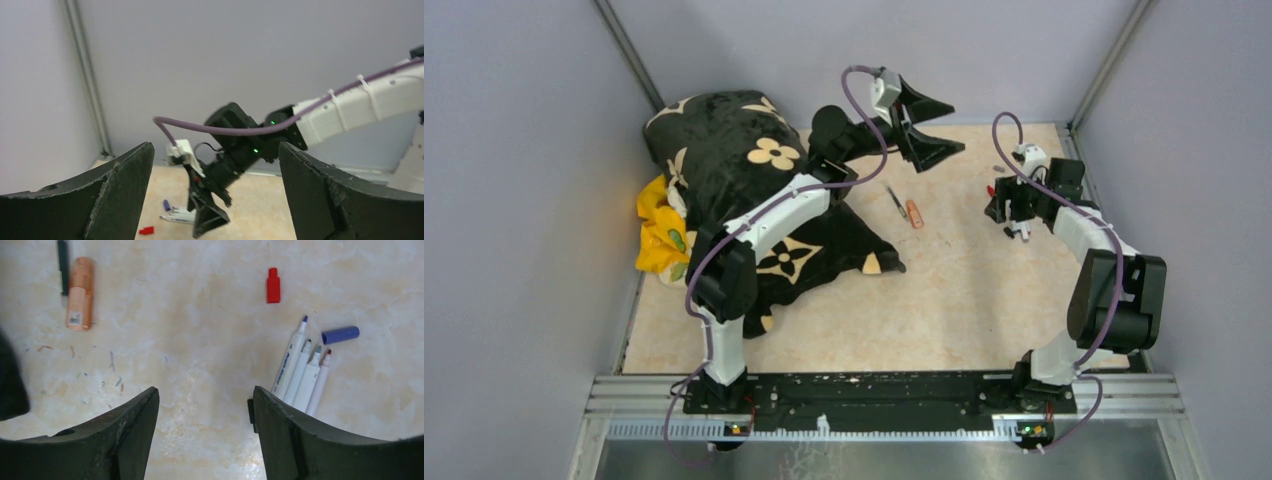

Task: Insert the pens into the pen caps
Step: Pick up the pen from the center of the board.

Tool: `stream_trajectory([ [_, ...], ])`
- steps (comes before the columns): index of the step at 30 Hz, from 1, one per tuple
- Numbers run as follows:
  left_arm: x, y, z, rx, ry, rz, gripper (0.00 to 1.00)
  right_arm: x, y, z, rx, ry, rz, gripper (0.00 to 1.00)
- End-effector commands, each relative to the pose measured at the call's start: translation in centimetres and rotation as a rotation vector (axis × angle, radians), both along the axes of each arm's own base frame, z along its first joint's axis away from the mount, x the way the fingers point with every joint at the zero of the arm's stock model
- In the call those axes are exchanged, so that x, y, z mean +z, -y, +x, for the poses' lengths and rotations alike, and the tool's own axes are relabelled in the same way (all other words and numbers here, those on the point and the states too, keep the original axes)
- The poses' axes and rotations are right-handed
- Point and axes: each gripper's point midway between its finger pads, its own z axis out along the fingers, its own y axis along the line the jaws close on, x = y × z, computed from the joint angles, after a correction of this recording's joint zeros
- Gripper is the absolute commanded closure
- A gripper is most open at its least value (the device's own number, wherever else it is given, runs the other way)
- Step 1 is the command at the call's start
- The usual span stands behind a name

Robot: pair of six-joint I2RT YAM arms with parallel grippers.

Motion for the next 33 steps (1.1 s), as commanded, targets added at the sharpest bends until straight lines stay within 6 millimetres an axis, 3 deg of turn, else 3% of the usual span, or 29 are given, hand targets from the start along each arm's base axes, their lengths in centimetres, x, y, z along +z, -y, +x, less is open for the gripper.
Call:
stream_trajectory([
  [1, -4.0, 2.9, -4.2, -0.179, 0.01, 0.091, 0.01, 0.5, 3.1, 2.1, -0.126, 0.013, -0.084, 0.35],
  [5, -5.4, 2.9, -3.5, -0.192, -0.018, 0.103, 0.02, -0.5, 5.8, 2.0, -0.211, -0.01, -0.137, 0.6],
  [9, -6.5, 2.3, -3.1, -0.196, -0.047, 0.1, 0.03, -1.7, 8.1, 1.6, -0.261, -0.049, -0.135, 0.64],
  [18, -10.9, 2.0, -3.8, -0.222, -0.142, 0.128, 0.06, -3.3, 8.7, 1.2, -0.249, -0.1, -0.133, 0.78],
  [26, -12.7, 1.6, -4.2, -0.219, -0.185, 0.136, 0.07, -4.3, 8.7, 1.1, -0.237, -0.129, -0.133, 0.84],
  [33, -12.9, 1.7, -4.5, -0.25, -0.194, 0.136, 0.09, -5.3, 8.8, 0.9, -0.237, -0.157, -0.138, 0.84],
])
